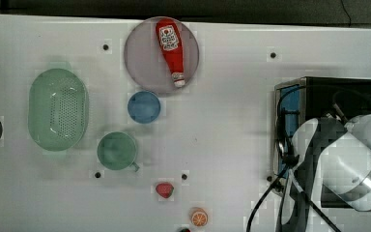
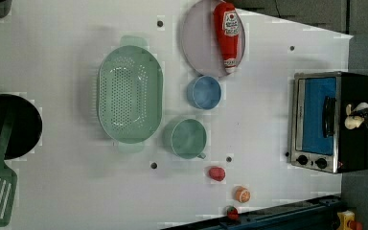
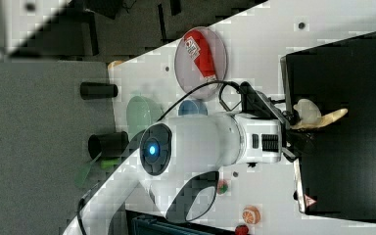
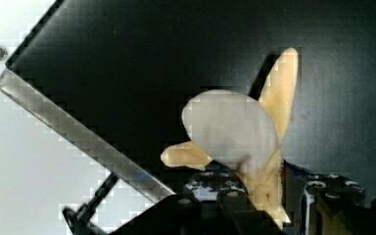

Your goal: Pick banana from oven and place on table.

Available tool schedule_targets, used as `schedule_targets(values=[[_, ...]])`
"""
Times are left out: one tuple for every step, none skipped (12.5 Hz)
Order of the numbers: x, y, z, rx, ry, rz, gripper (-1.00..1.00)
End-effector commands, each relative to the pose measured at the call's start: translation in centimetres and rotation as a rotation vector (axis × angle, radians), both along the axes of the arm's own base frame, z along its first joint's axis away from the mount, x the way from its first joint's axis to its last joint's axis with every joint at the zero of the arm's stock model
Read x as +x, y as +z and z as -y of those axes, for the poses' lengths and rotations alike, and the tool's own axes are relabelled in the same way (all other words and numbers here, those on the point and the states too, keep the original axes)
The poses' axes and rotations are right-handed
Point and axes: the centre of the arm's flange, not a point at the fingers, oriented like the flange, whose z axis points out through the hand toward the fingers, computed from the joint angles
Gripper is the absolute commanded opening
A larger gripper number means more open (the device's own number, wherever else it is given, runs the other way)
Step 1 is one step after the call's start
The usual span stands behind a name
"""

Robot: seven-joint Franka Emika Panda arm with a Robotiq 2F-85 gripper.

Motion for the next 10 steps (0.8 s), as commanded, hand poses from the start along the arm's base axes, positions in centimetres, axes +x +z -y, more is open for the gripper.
schedule_targets(values=[[0.2,6.3,1.2,-0.010,0.000,0.063,-0.54],[0.9,9.5,0.1,0.005,0.025,0.072,-0.54],[1.5,13.2,-1.5,0.027,0.057,0.077,-0.54],[1.9,16.9,-3.4,0.049,0.094,0.081,-0.54],[2.0,20.2,-5.7,0.078,0.136,0.077,-0.54],[2.1,22.6,-8.7,0.110,0.182,0.064,-0.54],[2.4,24.0,-12.1,0.137,0.221,0.050,-0.54],[2.8,24.9,-15.8,0.154,0.241,0.040,-0.54],[3.4,25.3,-19.3,0.162,0.244,0.033,-0.54],[3.9,25.6,-22.6,0.164,0.246,0.028,-0.54]])
